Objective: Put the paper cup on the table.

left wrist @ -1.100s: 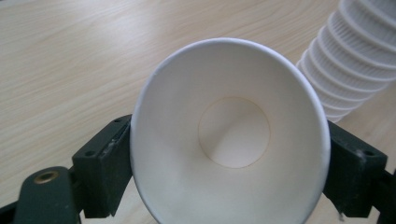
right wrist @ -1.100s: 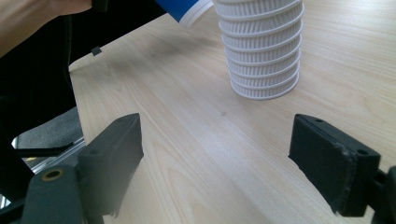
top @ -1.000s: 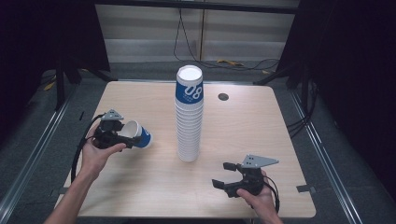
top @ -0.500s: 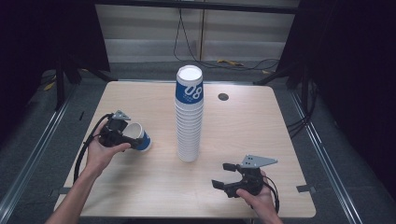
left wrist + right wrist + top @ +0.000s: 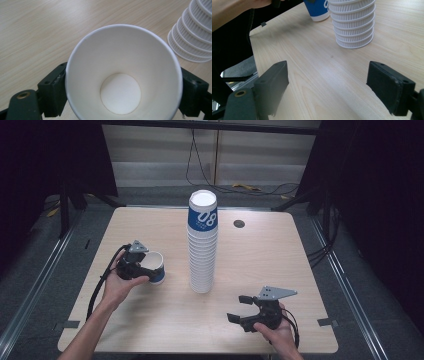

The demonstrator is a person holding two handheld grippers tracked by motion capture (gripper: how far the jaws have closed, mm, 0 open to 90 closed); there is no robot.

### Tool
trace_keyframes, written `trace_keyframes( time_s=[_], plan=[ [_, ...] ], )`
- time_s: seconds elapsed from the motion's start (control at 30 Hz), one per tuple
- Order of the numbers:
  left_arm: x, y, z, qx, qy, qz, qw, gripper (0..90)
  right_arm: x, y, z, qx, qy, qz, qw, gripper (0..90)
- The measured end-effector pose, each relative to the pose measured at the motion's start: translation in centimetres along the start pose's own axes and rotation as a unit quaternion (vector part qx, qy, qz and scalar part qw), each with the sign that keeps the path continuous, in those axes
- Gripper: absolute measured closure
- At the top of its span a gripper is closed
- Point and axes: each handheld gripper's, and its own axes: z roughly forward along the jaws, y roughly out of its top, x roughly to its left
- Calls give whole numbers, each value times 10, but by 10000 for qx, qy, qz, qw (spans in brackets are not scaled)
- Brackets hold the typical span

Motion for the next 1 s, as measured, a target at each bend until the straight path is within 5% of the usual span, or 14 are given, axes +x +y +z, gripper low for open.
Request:
trace_keyframes(
  time_s=[0.33, 0.57, 0.73, 0.9, 1.0],
  plan=[
    [3, -11, 8, 1, -386, -258, 9989, 158, 0, 0, 0, -14, 1, -15, 10000, 173],
    [2, -18, 11, 49, -442, -240, 9987, 157, -1, 1, 1, 0, -23, -13, 10000, 171],
    [0, -25, 13, 21, -349, -107, 9993, 159, -1, 0, 1, 6, -100, 42, 9999, 156],
    [-1, -27, 9, -36, -206, -340, 9992, 159, -1, 0, 0, -15, -118, 53, 9999, 155],
    [-11, -27, 6, 18, -50, -264, 9996, 162, -2, 0, 0, 58, -28, 121, 9999, 176]
  ],
)
